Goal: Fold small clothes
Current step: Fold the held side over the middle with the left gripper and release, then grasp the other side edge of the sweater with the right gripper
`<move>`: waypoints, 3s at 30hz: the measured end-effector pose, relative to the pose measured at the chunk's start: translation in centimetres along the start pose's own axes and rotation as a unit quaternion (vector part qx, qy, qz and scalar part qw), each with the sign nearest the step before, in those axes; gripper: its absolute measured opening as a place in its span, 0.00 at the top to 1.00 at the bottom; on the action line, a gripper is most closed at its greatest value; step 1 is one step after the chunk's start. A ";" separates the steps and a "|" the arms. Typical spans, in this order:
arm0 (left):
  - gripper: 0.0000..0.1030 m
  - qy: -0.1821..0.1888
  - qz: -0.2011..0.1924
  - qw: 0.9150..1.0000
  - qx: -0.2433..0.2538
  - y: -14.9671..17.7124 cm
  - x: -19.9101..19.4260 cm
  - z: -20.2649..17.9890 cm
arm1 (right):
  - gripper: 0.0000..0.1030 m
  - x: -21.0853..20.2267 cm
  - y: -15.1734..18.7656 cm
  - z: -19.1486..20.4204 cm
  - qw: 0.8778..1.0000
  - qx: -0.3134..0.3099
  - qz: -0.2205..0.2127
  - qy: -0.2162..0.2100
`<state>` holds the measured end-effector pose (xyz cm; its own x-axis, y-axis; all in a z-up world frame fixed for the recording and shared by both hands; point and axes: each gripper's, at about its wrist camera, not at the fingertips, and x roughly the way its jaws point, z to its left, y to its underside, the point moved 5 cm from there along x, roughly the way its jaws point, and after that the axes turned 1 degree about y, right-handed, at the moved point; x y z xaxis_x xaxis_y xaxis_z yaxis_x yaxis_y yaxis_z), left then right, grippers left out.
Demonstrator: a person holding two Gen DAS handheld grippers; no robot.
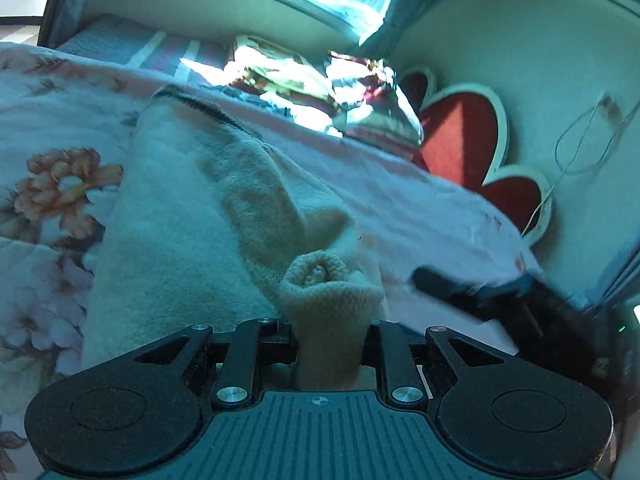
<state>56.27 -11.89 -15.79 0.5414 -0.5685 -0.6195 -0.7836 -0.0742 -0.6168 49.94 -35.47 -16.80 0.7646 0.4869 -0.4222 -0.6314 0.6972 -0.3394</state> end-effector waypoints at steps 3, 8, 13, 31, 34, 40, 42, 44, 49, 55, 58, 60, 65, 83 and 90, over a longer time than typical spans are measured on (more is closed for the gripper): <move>0.19 0.049 -0.021 0.998 0.028 0.9 -0.9 -2.9 | 0.17 -2.6 -1.2 -0.7 1.000 0.016 -0.006 -0.011; 0.17 0.070 -0.084 0.993 0.053 -0.1 -7.3 -4.7 | 0.19 -3.2 -1.7 0.5 0.999 0.020 0.016 -0.026; 0.17 -0.081 -0.115 0.989 0.038 -3.1 -10.5 3.1 | 0.19 -0.4 0.2 2.9 0.995 0.008 0.095 -0.021; 0.17 -0.121 -0.076 0.990 0.000 -1.9 -5.2 7.5 | 0.83 -0.3 3.8 10.6 0.929 -0.361 0.023 0.080; 0.17 -0.122 -0.055 0.990 0.033 -2.0 -3.5 5.8 | 0.83 -0.9 3.1 8.3 0.937 -0.336 0.016 0.097; 0.17 -0.140 -0.029 0.987 0.069 -1.3 -1.6 4.2 | 0.81 0.6 2.5 3.0 0.959 -0.259 0.042 0.105; 0.17 -0.139 -0.027 0.988 0.069 -1.7 -2.1 4.1 | 0.71 0.2 2.2 3.1 0.964 -0.247 0.049 0.089; 0.17 -0.133 -0.040 0.987 0.078 -2.7 -3.0 4.0 | 0.38 -0.5 1.4 3.6 0.967 -0.242 0.041 0.069; 0.17 -0.135 -0.046 0.987 0.076 -5.1 -2.5 5.2 | 0.48 1.1 -3.2 2.8 0.985 -0.165 0.029 0.046; 0.17 -0.132 -0.018 0.989 0.058 -5.9 -0.1 6.9 | 0.81 5.4 -5.4 1.7 0.985 -0.153 0.038 0.065; 0.17 -0.130 -0.016 0.990 0.061 -5.9 0.4 6.9 | 0.90 4.7 -5.0 2.4 0.971 -0.225 0.007 0.086; 0.17 -0.130 -0.010 0.989 0.075 -5.8 1.1 6.5 | 0.90 4.1 -4.6 2.7 0.958 -0.268 -0.007 0.101; 0.17 -0.149 -0.003 0.983 0.105 -5.3 2.6 5.5 | 0.91 4.5 -4.0 1.0 0.950 -0.284 -0.002 0.132; 0.34 -0.090 -0.076 0.964 0.237 2.8 -7.2 -1.5 | 0.94 -3.6 6.9 7.5 0.861 -0.494 0.011 0.118; 0.34 -0.095 -0.044 0.966 0.237 5.2 -6.7 -0.8 | 0.97 -2.7 7.3 5.5 0.855 -0.497 0.019 0.149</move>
<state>48.30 -9.13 -14.48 0.6810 -0.4126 -0.6050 -0.5294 0.2933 -0.7960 43.94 -28.81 -13.49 0.7673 0.2409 -0.5943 -0.5667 -0.1791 -0.8042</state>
